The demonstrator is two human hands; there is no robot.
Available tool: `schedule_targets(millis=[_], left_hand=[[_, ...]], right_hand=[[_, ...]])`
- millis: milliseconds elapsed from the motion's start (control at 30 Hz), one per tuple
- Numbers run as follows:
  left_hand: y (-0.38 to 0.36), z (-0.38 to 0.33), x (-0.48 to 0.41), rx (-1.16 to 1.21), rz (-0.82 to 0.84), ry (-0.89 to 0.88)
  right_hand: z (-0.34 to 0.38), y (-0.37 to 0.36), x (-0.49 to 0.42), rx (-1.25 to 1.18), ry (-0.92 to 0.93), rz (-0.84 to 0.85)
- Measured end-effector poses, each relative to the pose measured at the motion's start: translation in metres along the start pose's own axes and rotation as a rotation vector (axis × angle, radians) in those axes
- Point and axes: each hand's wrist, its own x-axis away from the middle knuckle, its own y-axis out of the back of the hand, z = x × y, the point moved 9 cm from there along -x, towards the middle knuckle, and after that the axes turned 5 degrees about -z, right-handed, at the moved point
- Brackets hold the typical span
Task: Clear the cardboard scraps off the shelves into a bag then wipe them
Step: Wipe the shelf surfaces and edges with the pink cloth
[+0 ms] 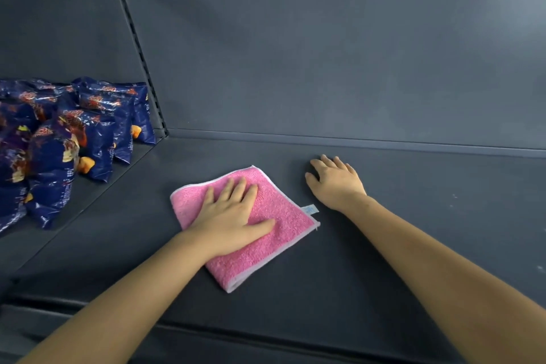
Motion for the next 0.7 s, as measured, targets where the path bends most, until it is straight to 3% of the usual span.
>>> schedule_targets(millis=[267, 567, 700], left_hand=[[-0.012, -0.065, 0.028, -0.052, 0.039, -0.249], [0.001, 0.006, -0.016, 0.013, 0.001, -0.013], [0.008, 0.01, -0.05, 0.022, -0.043, 0.006]], right_hand=[[-0.001, 0.002, 0.001, -0.009, 0.003, -0.026], [-0.002, 0.001, 0.0, -0.02, -0.011, -0.019], [-0.002, 0.002, 0.0, -0.031, -0.017, -0.028]])
